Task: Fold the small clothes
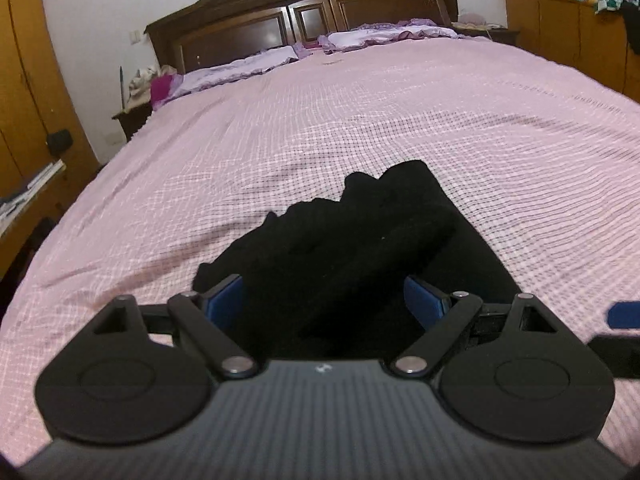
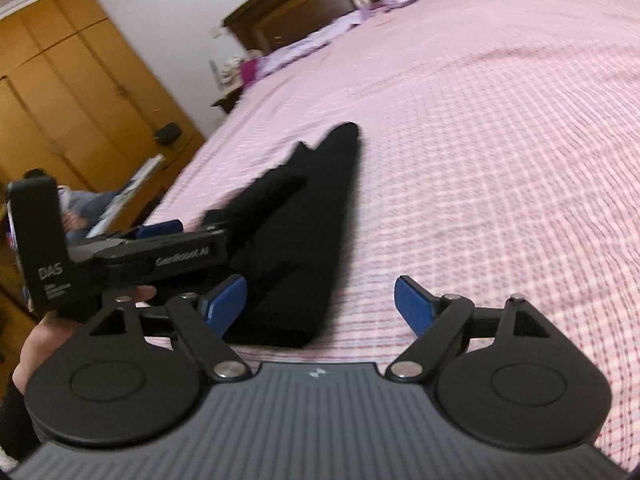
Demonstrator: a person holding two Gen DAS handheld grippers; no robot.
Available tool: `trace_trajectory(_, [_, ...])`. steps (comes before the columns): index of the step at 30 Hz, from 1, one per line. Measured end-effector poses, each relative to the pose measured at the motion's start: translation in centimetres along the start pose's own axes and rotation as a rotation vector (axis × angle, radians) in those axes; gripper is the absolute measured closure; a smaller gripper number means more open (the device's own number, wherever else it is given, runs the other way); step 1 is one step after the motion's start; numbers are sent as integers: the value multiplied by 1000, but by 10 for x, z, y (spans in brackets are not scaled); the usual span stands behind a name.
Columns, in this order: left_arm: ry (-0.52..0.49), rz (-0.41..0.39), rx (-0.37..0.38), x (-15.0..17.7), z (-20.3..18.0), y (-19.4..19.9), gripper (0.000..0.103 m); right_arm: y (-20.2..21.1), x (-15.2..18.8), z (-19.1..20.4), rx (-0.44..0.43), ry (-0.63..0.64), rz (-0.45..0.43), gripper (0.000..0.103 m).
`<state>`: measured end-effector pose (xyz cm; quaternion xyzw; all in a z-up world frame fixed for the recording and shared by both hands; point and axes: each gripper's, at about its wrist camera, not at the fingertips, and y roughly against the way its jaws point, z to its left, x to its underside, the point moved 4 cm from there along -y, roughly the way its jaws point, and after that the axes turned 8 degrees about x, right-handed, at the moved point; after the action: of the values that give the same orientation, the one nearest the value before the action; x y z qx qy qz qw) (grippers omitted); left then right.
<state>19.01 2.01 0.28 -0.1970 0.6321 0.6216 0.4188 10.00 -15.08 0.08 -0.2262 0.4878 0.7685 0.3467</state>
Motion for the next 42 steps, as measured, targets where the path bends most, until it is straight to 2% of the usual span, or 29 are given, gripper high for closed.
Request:
trace_trajectory(3, [-11,18,-32,4,-5,-23,16,-4,11,-6,3,-20,8,17])
trace_trajectory(5, [-25,-15,-62,5,-6,-28,18,-5,16,-7,-12,-33,16,17])
trace_trajectory(6, [-33,-38,-69,5,-6,-28,32,-6,18,-8,-14,-40,19,16])
trace_trajectory(7, [-37,-56,-71,5,-6,-27,58,-7,20,-10,-16,-46,21,16])
trace_trajectory(9, [-4,-57,-63,3,0,-27,92,-9,21,-10,-18,-57,24,16])
trace_trajectory(12, [101,-97,-41,-4,21,-16,93,-7,19,-9,-29,-66,12,16])
trace_trajectory(15, [202,-144,-37,-10,48,-4,94,-4,17,-8,-38,-62,-6,16])
trace_trajectory(17, [249,-145,-40,-10,64,-3,94,-3,15,-7,-40,-64,-12,16])
trace_trajectory(20, [307,-111,-61,-5,86,-11,93,-4,15,-6,-44,-65,-11,16])
trace_trajectory(24, [443,-54,-7,10,109,-29,90,-7,18,-3,-40,-57,1,16])
trace_trajectory(26, [524,-61,17,17,119,-27,79,-10,18,-3,-40,-55,3,16])
trace_trajectory(28, [582,-70,6,23,125,-21,54,-10,18,-2,-41,-52,4,16])
trace_trajectory(32, [565,-69,-30,22,130,-12,52,-13,17,0,-44,-50,5,16])
trace_trajectory(36, [585,-35,-19,29,133,-8,41,-21,10,6,-51,-18,2,16])
trace_trajectory(39, [642,-25,26,39,134,0,38,-28,-1,11,-70,4,-18,14])
trace_trajectory(40, [667,-22,47,42,135,2,31,-33,-5,12,-78,6,-23,13])
trace_trajectory(42, [712,0,103,46,134,3,27,-43,-14,13,-96,-8,-18,11])
